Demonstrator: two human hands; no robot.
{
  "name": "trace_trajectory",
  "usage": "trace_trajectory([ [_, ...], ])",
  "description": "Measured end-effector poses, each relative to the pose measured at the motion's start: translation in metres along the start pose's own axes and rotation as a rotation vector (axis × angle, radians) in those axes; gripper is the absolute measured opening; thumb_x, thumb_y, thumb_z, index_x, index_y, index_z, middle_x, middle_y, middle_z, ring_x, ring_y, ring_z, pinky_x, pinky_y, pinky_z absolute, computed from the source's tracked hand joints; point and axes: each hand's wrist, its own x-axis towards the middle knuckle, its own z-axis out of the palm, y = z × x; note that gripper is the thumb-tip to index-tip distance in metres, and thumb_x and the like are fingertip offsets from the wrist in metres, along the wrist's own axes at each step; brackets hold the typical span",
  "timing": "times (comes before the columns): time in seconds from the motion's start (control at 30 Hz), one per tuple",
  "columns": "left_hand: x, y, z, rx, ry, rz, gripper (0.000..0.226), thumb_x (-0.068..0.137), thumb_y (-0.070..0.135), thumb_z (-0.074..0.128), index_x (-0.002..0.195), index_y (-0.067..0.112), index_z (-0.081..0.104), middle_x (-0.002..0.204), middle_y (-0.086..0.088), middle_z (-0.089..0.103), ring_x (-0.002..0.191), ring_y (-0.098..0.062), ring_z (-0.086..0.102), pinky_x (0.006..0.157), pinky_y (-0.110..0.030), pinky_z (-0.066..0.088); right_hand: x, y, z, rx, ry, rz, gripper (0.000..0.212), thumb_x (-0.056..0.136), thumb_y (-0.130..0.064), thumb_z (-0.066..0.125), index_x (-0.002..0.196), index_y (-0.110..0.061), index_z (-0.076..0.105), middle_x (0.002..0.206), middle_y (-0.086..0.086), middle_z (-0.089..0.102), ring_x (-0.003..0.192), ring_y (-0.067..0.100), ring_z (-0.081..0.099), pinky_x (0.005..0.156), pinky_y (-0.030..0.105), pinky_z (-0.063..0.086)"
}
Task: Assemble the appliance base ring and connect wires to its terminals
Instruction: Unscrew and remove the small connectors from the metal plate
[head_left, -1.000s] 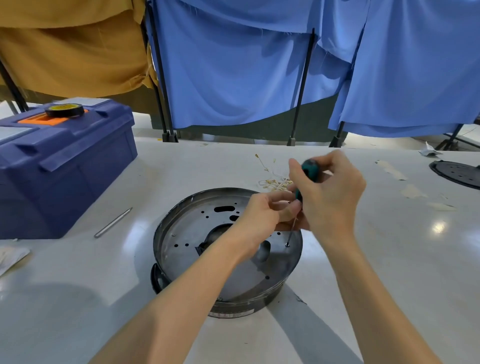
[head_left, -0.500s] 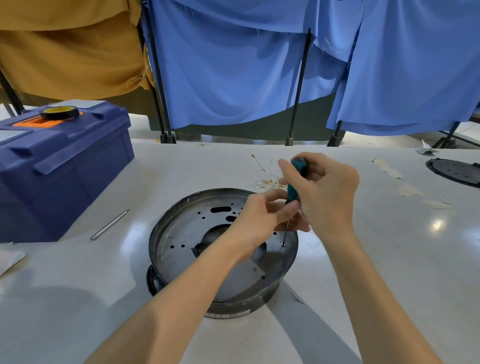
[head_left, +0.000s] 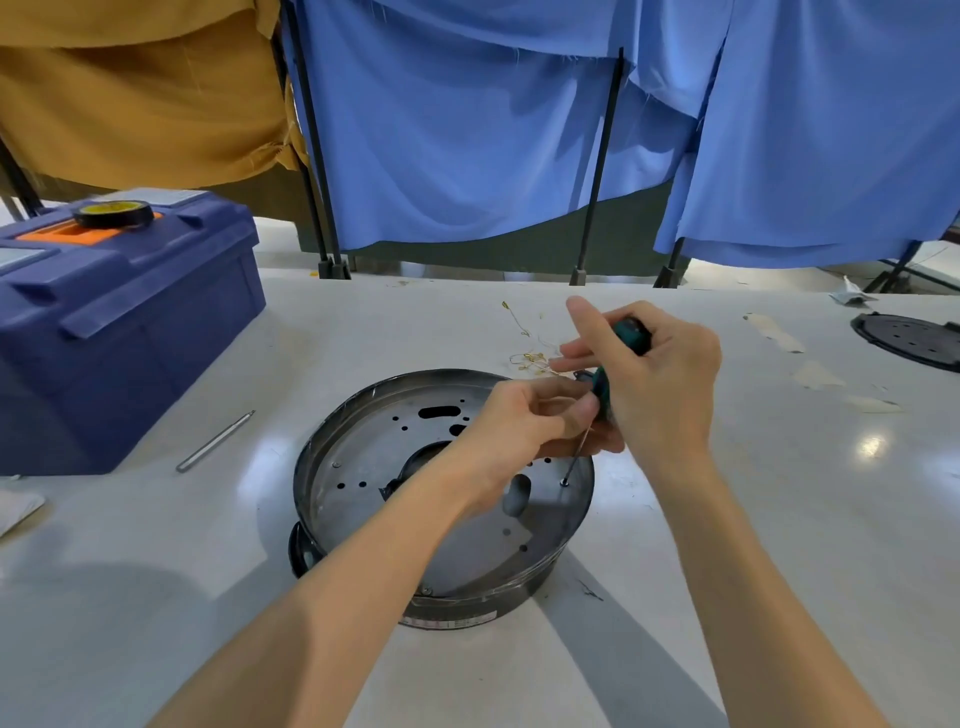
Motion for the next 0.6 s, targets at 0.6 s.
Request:
trace_trajectory([
  [0.6,0.003,-0.001,0.006,0.032,0.022,-0.031,0.021,0.099,0.010,0.049,0.102,0.019,0.067,0.085,0.002,0.075,0.078,-0.014,0.072,0.072,-0.018,0.055,-0.006,0.006,0.013,-0.406,0.305,-0.209,0.016,0.084,-0.022,0.072,0.080,-0.007,0.067,0.057,-0.004,0.051,0.047,0.016,0.046,0.058,0.002,0.037],
])
